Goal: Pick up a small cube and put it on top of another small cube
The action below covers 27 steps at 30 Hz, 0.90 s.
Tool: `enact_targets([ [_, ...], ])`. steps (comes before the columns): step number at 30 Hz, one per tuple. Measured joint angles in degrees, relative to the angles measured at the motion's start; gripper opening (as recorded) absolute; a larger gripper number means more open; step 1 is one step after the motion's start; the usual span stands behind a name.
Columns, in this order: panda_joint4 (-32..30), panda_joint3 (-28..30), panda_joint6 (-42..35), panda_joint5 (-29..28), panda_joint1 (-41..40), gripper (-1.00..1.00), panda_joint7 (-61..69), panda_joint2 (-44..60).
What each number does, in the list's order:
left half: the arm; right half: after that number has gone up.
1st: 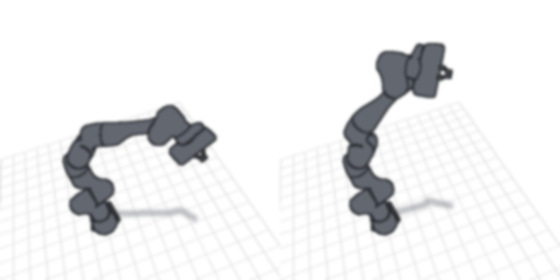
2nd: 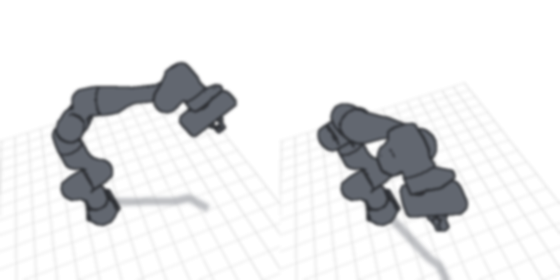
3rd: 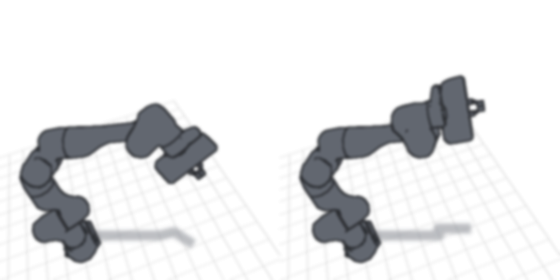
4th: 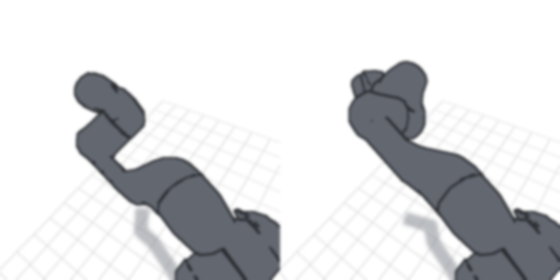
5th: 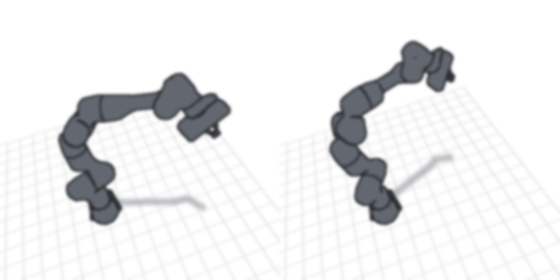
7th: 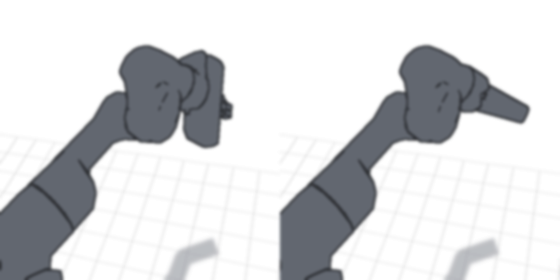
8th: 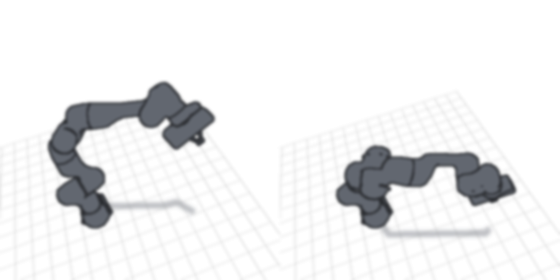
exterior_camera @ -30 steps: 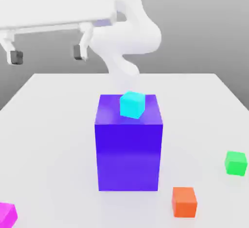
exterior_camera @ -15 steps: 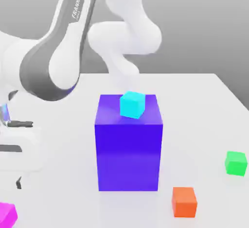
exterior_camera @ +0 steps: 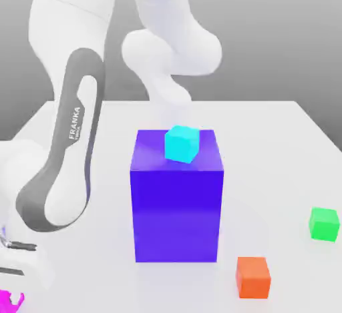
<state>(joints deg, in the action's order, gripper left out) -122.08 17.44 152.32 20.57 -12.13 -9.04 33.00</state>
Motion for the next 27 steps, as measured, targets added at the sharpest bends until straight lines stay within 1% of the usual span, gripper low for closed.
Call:
enact_targets([
  [3,-1.7,2.1,-3.7,-2.8,2.7,-1.0,-2.2,-5.5],
  [10,-8.5,-3.7,-4.0,-6.4,15.2,-1.0,-7.9,-12.4],
  [19,-20.0,-13.5,-1.6,-12.7,31.5,-1.0,-16.4,-22.6],
  [23,-25.4,-20.3,0.0,-16.8,40.3,-1.0,-21.9,-27.4],
  [25,-26.0,-23.6,2.1,-19.8,46.0,-1.0,-25.9,-26.2],
  [27,-25.2,-24.5,6.3,-23.9,51.2,-1.0,-30.3,-21.5],
])
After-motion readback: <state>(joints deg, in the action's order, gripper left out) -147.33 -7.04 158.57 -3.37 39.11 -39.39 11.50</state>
